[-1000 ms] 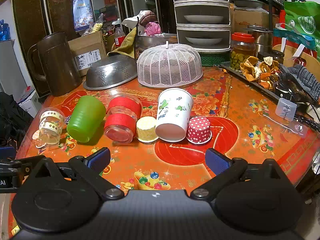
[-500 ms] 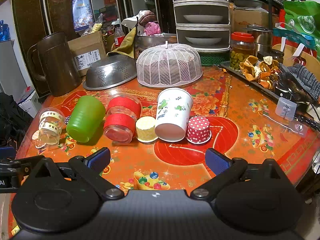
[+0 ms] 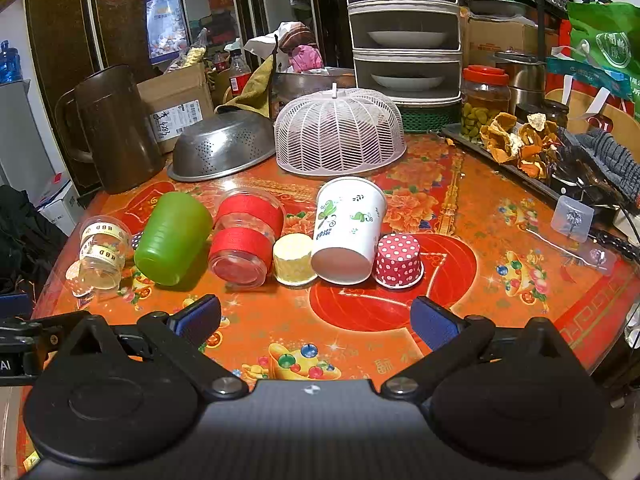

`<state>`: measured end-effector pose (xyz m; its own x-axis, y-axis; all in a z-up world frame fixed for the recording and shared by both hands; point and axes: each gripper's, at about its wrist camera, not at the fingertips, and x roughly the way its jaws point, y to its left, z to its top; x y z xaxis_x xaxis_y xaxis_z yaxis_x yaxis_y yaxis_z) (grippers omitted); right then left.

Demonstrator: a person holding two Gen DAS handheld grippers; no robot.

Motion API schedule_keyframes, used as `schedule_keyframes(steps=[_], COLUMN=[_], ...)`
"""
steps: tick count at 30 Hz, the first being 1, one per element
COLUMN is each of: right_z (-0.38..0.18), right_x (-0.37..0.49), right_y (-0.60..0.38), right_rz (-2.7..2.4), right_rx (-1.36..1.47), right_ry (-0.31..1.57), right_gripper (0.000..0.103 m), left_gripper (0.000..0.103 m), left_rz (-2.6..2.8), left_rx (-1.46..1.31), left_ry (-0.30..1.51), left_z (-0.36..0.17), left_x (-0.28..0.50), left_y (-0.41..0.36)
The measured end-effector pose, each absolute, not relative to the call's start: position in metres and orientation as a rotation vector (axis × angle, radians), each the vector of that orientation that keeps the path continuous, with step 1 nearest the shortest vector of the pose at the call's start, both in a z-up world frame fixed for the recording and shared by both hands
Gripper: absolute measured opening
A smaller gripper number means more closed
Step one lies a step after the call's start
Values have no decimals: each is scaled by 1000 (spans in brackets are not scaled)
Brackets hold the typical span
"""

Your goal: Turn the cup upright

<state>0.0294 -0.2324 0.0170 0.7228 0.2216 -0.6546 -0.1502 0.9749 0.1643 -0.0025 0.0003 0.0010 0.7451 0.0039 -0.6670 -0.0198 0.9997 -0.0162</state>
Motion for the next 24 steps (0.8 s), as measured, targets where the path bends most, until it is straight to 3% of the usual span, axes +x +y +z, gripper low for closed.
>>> schedule_keyframes(steps=[24], right_z=[15], right_x=[30], right_y=[-233], right_rz=[209], right_rx=[103], right_ry=[737], right_gripper=[102], left_gripper=[102], left_rz=[13], left_rx=[-28], left_ry=[733], left_z=[1], left_x=[-2], left_y=[1])
